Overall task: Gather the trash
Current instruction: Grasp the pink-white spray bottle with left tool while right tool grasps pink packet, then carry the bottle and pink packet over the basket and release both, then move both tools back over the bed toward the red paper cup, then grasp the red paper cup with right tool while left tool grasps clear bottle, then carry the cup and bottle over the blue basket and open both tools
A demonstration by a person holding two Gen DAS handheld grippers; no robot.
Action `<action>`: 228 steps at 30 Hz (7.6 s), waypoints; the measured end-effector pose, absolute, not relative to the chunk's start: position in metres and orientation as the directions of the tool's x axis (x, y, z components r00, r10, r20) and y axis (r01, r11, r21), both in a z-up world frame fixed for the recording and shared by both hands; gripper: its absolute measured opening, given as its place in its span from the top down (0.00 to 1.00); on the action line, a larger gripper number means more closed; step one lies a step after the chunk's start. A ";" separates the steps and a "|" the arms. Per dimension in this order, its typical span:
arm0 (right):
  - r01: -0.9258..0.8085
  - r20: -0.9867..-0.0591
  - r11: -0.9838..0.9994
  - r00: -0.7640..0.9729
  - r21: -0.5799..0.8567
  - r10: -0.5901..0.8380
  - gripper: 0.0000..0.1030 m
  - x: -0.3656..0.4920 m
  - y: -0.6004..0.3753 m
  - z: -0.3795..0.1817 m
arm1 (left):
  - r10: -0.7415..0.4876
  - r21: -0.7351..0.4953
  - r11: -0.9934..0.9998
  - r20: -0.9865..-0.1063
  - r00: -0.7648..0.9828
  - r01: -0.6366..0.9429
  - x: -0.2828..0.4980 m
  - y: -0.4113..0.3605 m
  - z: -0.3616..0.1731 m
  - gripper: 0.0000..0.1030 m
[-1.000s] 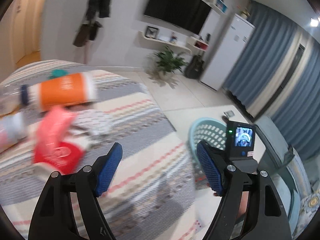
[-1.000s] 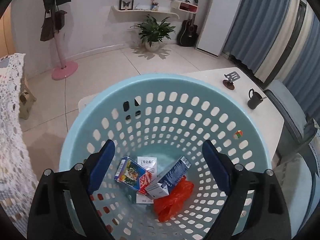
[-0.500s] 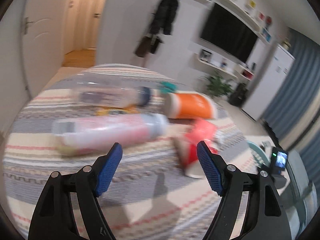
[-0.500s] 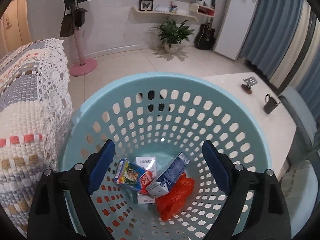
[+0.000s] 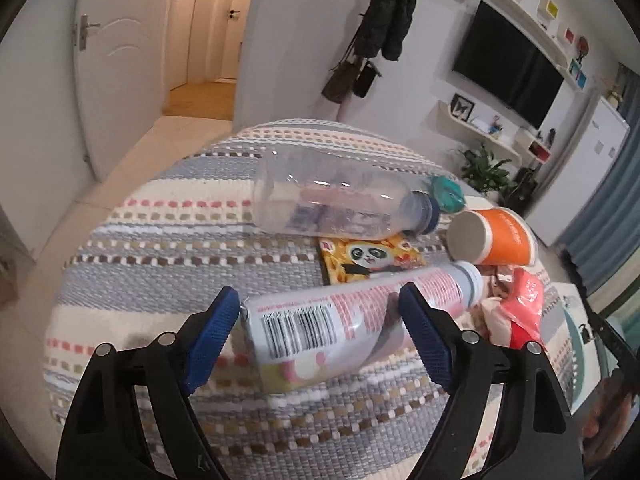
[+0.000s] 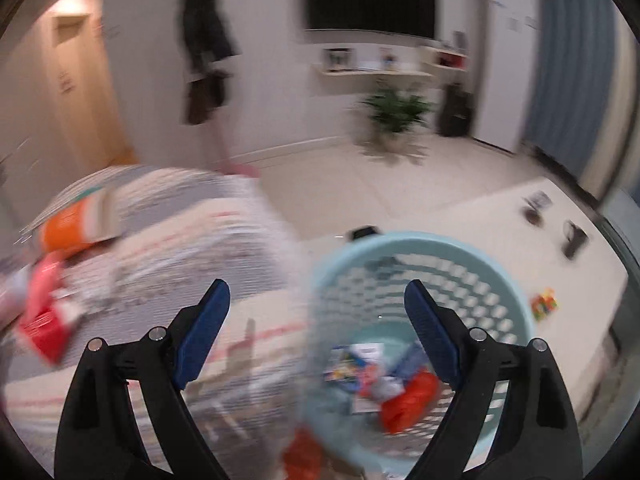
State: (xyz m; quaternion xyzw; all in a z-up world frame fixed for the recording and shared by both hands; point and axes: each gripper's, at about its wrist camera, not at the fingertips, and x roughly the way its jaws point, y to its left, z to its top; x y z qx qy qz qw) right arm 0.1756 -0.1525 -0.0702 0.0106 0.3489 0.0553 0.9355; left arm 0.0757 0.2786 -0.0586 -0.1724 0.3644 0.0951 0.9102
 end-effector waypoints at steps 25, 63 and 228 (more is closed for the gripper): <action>-0.460 -0.685 0.874 0.587 0.156 0.431 0.30 0.179 0.005 -0.051 | -0.110 -0.234 0.964 -0.785 0.609 -0.128 0.108 0.173 -0.062 0.33; -0.473 -0.493 0.868 0.726 0.149 0.480 0.79 0.144 -0.059 0.014 | -0.225 -0.383 0.924 -0.502 0.835 0.019 0.038 0.132 0.020 0.54; -0.522 -0.570 0.809 0.591 0.270 0.571 0.40 0.100 -0.039 -0.027 | -0.271 -0.349 0.934 -0.557 0.785 0.074 0.068 0.169 -0.002 0.57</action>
